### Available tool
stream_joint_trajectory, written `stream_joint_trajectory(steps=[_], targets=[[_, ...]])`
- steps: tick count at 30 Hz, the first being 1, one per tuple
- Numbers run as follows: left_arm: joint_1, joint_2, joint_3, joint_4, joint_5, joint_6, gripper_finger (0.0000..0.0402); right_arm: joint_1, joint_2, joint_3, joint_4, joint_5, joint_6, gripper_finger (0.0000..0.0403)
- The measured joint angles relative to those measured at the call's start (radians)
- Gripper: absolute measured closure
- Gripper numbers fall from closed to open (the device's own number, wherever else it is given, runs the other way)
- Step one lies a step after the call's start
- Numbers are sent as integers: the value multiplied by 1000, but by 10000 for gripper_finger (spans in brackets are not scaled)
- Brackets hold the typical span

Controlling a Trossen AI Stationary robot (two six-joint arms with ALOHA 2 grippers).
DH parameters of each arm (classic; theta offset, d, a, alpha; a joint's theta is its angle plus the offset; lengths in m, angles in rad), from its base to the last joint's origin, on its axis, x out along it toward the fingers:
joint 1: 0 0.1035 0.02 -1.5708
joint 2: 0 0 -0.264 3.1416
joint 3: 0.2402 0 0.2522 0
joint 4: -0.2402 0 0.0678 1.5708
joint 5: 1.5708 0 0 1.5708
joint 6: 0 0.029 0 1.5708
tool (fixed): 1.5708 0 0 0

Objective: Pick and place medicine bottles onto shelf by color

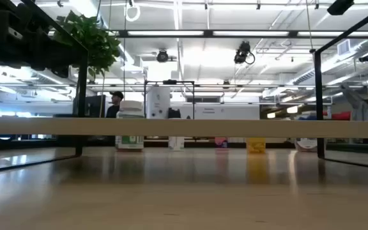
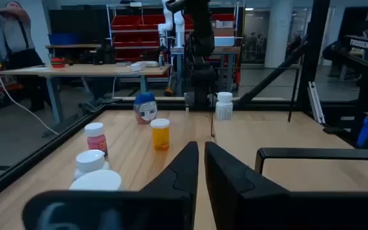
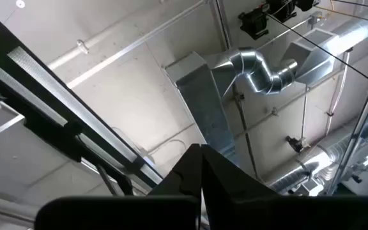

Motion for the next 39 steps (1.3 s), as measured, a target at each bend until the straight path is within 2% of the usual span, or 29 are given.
stream_joint_trajectory(steps=[39], targets=[[0,0,0,0,0,0,371,0,0,0,0,0,0,395]])
